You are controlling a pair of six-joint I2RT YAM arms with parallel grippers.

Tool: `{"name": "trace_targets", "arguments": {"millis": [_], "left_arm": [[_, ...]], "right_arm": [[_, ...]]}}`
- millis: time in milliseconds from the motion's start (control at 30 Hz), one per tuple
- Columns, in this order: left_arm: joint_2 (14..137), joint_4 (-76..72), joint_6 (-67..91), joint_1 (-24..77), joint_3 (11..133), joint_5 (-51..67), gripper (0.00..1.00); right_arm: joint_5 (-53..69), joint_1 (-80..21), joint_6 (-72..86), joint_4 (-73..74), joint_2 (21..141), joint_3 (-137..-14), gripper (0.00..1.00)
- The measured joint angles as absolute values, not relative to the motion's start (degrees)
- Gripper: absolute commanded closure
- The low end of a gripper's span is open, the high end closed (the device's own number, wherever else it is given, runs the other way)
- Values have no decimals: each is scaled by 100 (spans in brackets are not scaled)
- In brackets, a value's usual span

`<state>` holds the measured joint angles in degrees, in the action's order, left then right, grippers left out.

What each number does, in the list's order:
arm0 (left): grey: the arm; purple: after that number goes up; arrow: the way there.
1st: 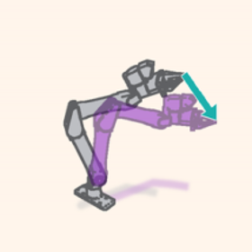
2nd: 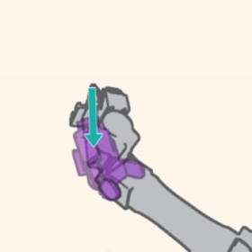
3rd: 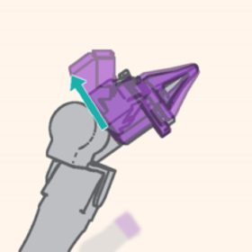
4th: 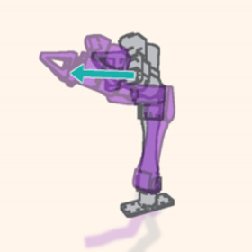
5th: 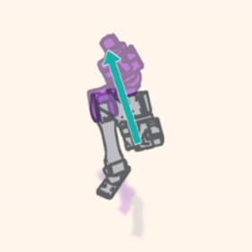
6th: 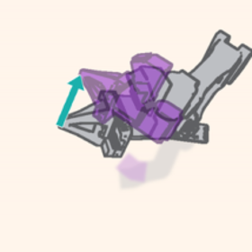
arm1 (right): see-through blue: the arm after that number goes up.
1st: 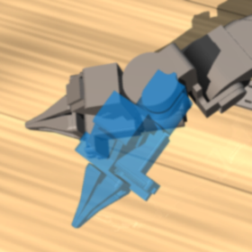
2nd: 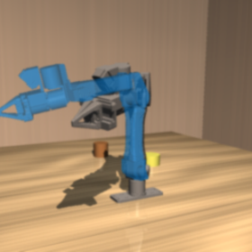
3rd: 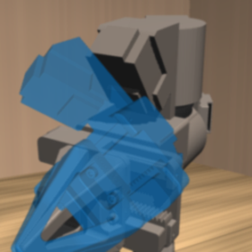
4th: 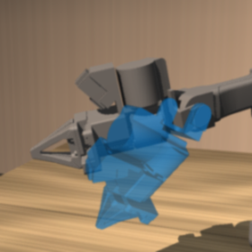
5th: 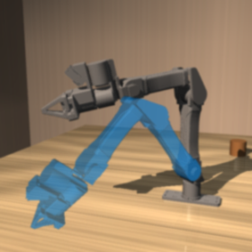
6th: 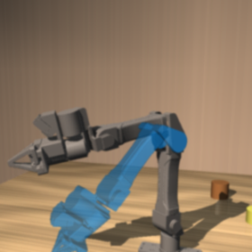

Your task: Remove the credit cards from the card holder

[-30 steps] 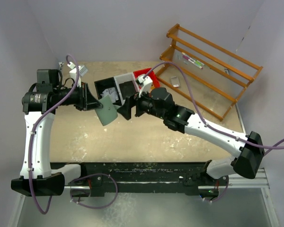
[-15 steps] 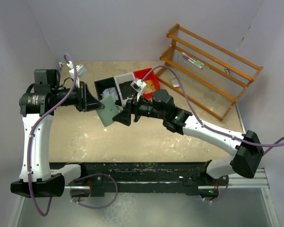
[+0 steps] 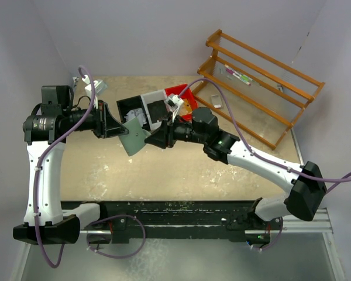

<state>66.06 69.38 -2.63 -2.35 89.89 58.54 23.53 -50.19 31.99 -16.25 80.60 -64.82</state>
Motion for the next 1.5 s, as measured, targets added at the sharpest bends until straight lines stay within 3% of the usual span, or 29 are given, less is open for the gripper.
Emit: {"name": "trace_targets", "arguments": {"millis": [333,433,467,500,600,667,767,833,867,1033,1233,1500], "left_arm": [[6580,6965,-261,-250,8989,5986,99],[6558,6978,-261,-250,8989,6038,99],[6547,6982,-259,-250,8989,6090,99],[6547,6982,-259,-250,8989,6093,99],[6545,6982,-259,-250,8989,6112,96],[6545,6984,-261,-250,8989,6110,87],[6545,6984,-266,-250,8989,6101,52],[6543,6963,-296,-250,8984,6086,34],[6539,6947,-301,-250,8976,6086,30],[6523,6904,-427,-250,8855,5968,24],[6521,6779,-729,-250,8648,5734,23],[5975,6270,-1470,-250,7662,5478,20]], "right_arm": [[2329,-4829,3009,-1317,8051,-6751,73],[2320,-4751,2961,-1232,8049,-6772,81],[2320,-4729,2934,-1208,8049,-6788,94],[2320,-4729,2934,-1208,8049,-6788,98],[2364,-4729,2915,-1214,8049,-6790,100],[2390,-4729,2919,-1214,8049,-6790,100],[2506,-4729,2921,-1227,8049,-6792,100],[2536,-4729,2908,-1216,8049,-6818,100],[2539,-4729,2871,-1175,8049,-6858,100],[2580,-4744,2600,-803,8049,-7181,100],[2377,-4792,2112,-3,8071,-7577,100],[1083,-5631,1479,1262,8709,-8862,100]]}}
